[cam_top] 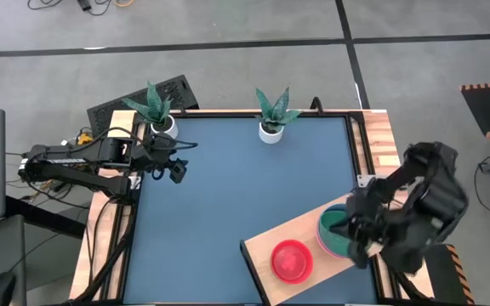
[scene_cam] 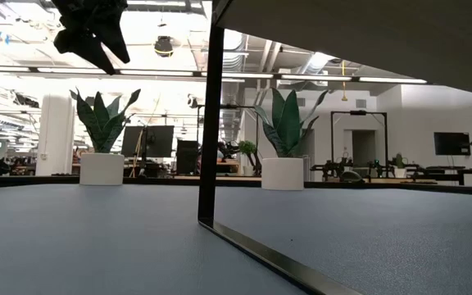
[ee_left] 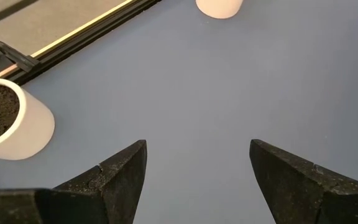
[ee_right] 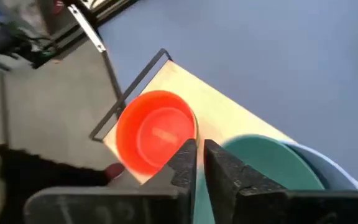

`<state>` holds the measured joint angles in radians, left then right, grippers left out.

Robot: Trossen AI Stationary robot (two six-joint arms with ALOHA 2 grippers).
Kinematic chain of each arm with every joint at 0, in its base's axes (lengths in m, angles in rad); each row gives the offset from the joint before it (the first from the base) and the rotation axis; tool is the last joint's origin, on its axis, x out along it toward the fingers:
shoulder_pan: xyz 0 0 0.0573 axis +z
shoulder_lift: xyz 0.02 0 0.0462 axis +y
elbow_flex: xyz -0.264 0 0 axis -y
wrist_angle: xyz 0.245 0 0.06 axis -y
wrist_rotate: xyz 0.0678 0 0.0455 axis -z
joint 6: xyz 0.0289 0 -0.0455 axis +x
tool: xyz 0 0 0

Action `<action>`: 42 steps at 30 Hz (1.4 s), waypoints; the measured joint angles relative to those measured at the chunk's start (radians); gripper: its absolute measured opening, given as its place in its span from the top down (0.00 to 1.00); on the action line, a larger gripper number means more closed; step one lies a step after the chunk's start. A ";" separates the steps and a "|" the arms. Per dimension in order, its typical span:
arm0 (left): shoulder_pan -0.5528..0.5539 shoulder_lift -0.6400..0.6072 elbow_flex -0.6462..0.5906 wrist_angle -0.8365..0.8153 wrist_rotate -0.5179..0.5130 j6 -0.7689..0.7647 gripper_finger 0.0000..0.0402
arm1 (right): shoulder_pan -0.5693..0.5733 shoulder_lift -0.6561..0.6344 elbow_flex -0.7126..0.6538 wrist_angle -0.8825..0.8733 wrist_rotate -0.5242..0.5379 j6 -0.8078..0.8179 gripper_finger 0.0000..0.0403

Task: Place and stack bowls onto a shelf
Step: Stack the green bowl on top of the blue bowl on the shelf

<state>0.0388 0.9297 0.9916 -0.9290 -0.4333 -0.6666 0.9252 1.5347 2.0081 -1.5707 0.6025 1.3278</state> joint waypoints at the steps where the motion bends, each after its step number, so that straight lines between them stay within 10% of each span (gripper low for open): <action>1: 0.000 0.000 0.000 0.000 -0.002 0.000 0.33 | 0.002 0.020 -0.001 0.000 0.013 -0.004 0.89; 42: 0.000 0.000 0.000 -0.002 -0.025 -0.005 0.33 | -0.002 0.239 -0.090 0.000 0.312 -0.046 0.92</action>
<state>0.0389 0.9298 0.9916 -0.9306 -0.4583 -0.6720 0.9230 1.7733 1.9181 -1.5712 0.9141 1.2818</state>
